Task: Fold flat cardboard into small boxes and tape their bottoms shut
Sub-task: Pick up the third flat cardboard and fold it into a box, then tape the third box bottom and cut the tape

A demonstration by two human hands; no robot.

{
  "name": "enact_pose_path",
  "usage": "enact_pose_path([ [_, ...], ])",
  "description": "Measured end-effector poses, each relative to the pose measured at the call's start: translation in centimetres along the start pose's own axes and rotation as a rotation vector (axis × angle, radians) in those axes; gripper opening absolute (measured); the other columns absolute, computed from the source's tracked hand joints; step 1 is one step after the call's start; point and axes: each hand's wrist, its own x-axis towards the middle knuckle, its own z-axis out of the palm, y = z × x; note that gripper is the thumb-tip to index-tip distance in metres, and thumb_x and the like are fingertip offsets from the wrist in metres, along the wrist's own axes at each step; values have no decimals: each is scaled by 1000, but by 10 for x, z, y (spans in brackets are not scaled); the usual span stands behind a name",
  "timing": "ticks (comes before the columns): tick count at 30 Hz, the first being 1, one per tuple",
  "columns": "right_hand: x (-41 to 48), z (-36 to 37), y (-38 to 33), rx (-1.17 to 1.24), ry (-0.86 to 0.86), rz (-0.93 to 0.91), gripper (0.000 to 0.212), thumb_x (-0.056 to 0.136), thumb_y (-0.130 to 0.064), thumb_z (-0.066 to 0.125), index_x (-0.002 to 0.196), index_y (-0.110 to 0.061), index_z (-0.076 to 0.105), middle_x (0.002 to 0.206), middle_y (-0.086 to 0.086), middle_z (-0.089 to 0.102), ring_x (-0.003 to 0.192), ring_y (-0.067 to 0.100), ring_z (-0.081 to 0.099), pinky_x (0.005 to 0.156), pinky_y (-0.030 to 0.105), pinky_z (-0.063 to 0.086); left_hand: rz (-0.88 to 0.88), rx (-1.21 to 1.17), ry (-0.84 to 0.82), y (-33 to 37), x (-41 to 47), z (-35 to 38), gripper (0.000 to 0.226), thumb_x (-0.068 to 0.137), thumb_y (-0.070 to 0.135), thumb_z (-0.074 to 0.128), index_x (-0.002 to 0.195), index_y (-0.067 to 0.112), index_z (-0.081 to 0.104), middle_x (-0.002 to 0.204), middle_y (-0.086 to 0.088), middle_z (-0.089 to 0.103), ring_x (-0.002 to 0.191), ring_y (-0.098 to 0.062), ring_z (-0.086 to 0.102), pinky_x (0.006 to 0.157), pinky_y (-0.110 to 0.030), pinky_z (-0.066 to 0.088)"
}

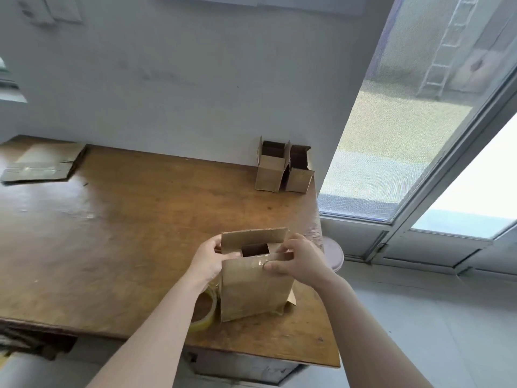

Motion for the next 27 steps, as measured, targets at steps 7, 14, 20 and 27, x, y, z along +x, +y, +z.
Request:
enact_pose_path([
  [7,2,2,-7,-16,42,106,71,55,-62,84,100,-24,44,104,-9,52,93,12,54,70,31,45,88,-222,-36,-4,-13,-10,24,88,18,67,99,39,72,99,10,68,92,-2,61,77,-19,46],
  [14,-1,8,-14,-19,12,146,110,58,-63,81,147,-34,24,139,1,39,130,24,41,98,38,41,70,-226,88,-21,-19,-10,13,86,17,70,84,5,75,99,0,74,97,-12,65,78,-15,48],
  [20,4,17,-38,-168,-28,-244,36,82,-32,72,118,-38,68,150,-8,40,139,16,29,114,37,26,150,-106,28,-22,-18,-4,12,84,8,72,75,17,73,94,1,72,85,-11,64,75,-21,52],
  [27,-1,48,-28,-29,30,-275,21,90,-21,66,107,-28,76,135,-11,58,131,10,42,102,19,26,-9,66,182,-37,-22,-16,29,97,12,46,96,34,65,107,6,64,96,-11,59,79,-29,51],
])
